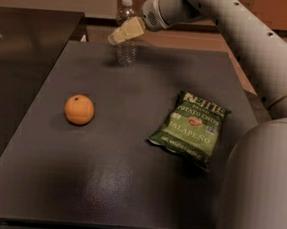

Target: Knock water bottle over

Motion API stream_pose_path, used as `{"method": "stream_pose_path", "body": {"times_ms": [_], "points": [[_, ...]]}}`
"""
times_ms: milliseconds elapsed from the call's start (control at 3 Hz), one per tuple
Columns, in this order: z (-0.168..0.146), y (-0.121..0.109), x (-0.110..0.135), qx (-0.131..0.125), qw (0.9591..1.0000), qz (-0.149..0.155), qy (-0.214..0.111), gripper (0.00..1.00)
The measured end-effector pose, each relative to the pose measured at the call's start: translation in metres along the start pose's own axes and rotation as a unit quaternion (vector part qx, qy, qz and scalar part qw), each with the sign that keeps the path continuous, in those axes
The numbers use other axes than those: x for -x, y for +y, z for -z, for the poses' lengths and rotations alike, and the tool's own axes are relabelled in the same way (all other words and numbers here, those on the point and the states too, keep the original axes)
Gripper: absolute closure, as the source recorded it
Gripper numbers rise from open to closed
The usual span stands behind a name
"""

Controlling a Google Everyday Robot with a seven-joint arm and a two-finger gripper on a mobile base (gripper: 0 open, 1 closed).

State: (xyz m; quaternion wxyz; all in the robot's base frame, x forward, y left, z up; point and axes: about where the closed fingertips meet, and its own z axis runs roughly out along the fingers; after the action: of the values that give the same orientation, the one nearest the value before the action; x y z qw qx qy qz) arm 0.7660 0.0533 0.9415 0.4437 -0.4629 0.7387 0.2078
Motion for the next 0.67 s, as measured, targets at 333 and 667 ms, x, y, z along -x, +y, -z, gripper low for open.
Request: {"method": "stream_pose_path", "body": {"times_ms": [333, 667], "points": [[-0.0063, -0.0031, 0.0, -0.005, 0.9999, -0.014, -0.007, 0.0], [-0.0067, -0.0069, 0.0048, -0.014, 0.9995, -0.019, -0.02, 0.18]]}}
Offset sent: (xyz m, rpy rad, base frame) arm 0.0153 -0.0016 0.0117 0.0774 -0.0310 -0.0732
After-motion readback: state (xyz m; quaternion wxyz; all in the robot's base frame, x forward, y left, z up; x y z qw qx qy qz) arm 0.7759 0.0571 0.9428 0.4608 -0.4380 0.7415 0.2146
